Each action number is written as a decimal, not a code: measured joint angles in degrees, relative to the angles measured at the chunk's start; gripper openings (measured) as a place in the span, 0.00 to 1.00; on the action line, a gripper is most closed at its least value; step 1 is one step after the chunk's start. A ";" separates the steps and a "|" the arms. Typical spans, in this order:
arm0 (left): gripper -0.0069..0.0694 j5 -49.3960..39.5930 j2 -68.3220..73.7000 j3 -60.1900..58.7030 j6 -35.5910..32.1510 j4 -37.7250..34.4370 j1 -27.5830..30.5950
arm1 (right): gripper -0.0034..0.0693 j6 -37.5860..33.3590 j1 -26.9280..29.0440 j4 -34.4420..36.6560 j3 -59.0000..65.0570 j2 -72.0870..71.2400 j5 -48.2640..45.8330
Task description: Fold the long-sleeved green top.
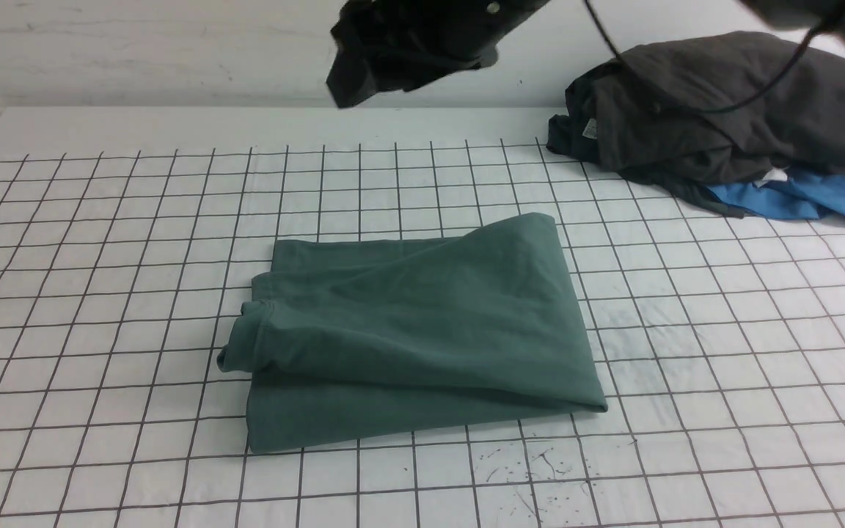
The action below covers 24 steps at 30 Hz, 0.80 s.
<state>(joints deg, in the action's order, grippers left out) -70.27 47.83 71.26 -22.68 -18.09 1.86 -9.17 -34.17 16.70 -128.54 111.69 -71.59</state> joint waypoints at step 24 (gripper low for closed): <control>0.08 17.60 -38.04 -42.71 5.22 3.09 0.00 | 0.03 -1.73 0.00 -10.41 77.13 -69.12 26.33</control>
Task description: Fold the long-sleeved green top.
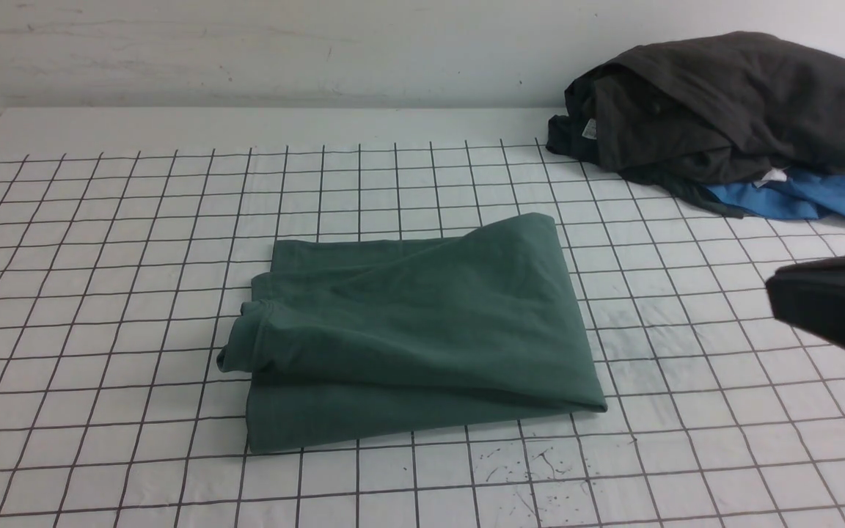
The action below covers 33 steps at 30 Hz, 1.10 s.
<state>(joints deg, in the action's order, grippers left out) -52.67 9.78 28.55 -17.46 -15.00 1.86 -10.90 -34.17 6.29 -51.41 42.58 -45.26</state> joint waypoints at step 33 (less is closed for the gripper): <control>0.08 -1.65 -0.38 0.00 0.05 0.00 0.00 | 0.03 0.13 5.03 3.20 27.81 -22.86 37.16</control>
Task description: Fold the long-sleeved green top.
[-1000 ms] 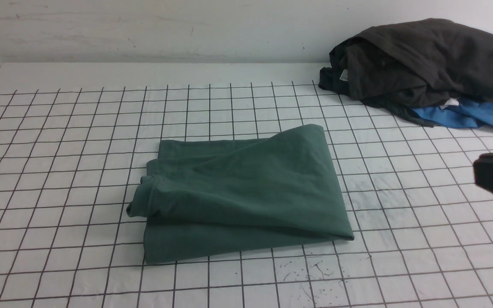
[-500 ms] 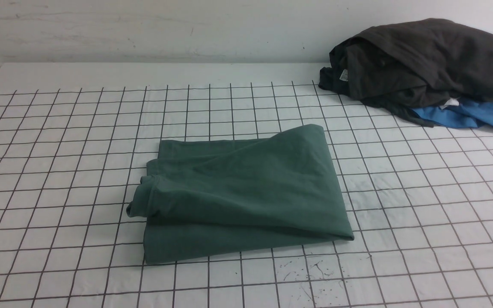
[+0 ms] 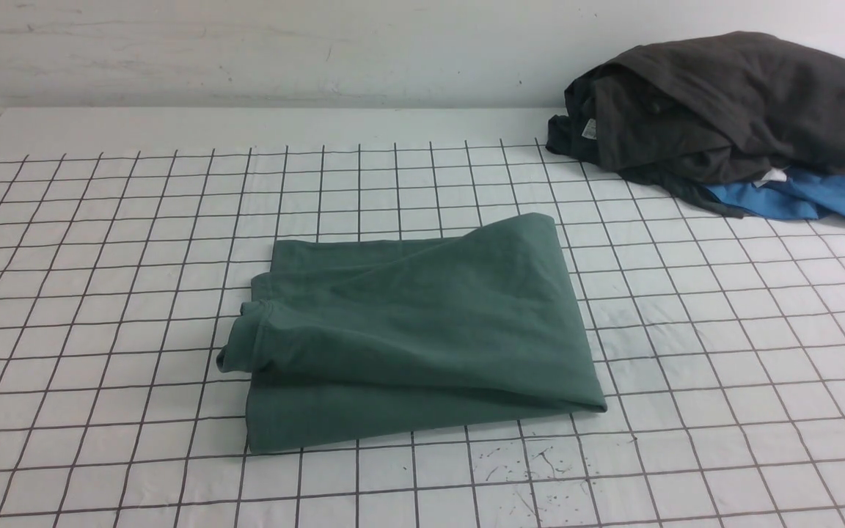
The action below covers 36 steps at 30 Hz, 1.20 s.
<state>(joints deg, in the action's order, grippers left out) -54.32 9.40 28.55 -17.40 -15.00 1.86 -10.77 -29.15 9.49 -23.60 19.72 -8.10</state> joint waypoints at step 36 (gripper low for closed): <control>0.08 -1.01 0.00 0.00 0.00 0.00 0.00 | 0.03 15.00 30.18 -9.07 25.09 -20.29 -12.00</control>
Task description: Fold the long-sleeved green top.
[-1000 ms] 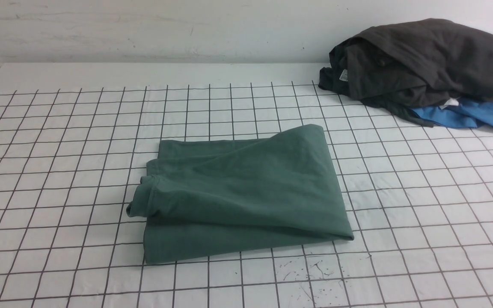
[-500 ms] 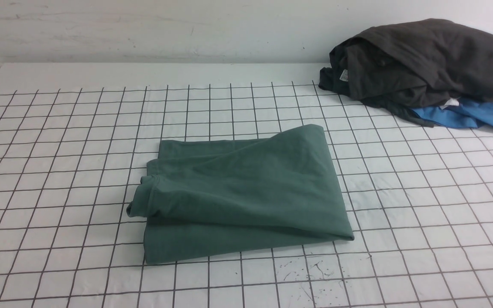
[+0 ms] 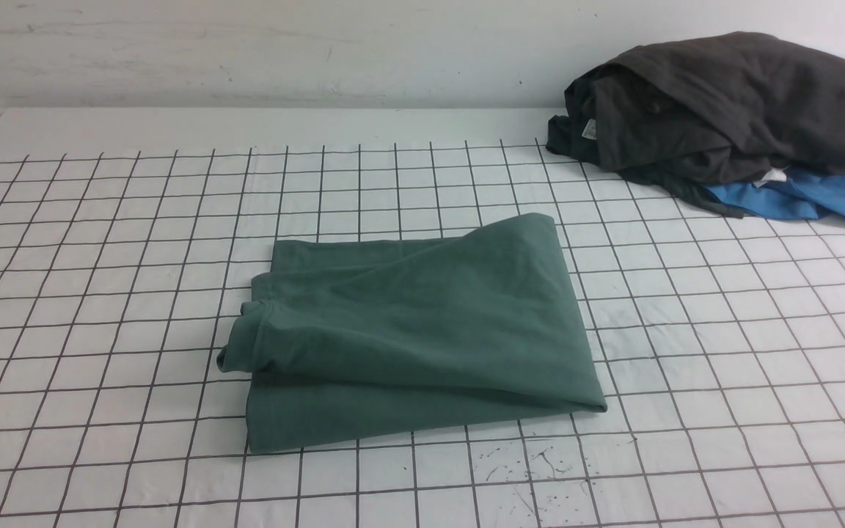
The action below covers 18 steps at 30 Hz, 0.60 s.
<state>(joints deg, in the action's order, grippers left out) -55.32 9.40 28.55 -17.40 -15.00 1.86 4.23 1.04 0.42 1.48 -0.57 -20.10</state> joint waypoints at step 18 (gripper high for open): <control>0.08 0.86 0.00 -0.16 0.00 0.31 0.00 | 0.03 0.00 0.00 0.00 0.00 0.00 0.00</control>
<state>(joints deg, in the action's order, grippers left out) -54.47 9.40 28.39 -17.40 -14.69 1.86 4.23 1.04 0.42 1.48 -0.57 -20.10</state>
